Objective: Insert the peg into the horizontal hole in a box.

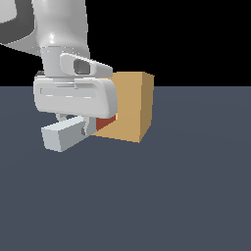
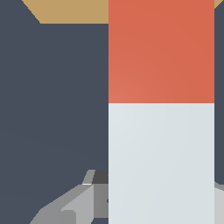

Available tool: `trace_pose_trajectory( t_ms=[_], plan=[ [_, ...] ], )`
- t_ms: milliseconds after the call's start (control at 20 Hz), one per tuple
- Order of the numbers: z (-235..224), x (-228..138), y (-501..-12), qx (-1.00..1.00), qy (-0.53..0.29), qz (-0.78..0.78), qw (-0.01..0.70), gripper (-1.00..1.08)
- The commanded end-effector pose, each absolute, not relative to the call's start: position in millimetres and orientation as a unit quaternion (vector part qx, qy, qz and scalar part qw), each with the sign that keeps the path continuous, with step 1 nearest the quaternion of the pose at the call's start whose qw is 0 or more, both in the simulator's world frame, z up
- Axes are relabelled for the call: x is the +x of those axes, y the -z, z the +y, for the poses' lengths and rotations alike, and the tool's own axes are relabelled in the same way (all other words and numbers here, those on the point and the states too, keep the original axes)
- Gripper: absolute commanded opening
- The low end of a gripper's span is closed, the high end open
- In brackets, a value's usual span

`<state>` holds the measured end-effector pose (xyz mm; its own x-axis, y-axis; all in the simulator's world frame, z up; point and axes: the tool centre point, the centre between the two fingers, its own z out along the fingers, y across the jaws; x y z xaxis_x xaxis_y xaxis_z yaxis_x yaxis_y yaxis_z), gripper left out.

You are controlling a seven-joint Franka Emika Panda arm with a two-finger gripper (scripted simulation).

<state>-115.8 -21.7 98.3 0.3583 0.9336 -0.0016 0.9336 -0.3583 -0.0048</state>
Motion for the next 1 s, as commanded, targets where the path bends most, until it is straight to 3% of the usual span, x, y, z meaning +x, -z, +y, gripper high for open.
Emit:
trace_pose_trajectory(
  t_ms=[0,950],
  plan=[
    [-17.5,-113.2,-99.8,-0.824,0.0,-0.567,0.001,-1.0],
    [92.4,-70.9,-101.6,-0.824,0.001,-0.567,0.0,-1.0]
  ],
)
